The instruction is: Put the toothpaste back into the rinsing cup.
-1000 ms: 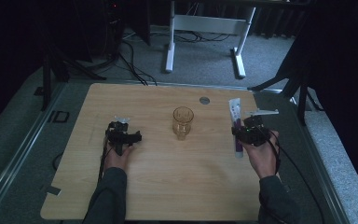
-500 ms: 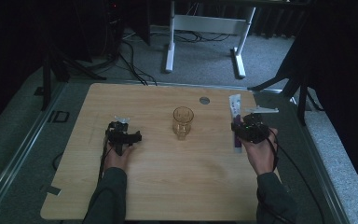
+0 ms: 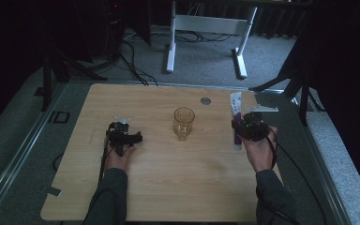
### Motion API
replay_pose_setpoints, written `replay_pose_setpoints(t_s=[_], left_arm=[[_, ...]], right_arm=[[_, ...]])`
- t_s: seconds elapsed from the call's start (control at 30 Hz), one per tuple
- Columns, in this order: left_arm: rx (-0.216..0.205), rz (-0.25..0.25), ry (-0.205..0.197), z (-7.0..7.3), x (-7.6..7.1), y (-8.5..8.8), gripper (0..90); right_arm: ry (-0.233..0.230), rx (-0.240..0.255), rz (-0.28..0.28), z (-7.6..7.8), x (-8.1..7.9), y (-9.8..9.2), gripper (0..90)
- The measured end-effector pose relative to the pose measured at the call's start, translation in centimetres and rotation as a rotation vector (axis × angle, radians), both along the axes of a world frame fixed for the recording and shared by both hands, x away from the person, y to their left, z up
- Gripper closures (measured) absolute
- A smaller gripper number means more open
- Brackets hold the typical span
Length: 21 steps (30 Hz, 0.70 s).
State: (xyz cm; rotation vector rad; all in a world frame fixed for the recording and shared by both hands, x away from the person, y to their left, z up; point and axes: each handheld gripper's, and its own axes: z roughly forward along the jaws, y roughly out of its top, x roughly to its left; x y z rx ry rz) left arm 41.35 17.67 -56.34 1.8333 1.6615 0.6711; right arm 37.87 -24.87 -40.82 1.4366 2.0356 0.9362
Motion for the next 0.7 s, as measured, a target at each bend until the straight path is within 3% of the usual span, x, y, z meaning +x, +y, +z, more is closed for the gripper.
replay_pose_setpoints(t_s=[0.7], left_arm=[[0.0,0.0,0.001,0.01,0.02,0.0,11.1]], right_arm=[[-0.055,0.015,-0.001,0.19,0.97,0.84,70.5]])
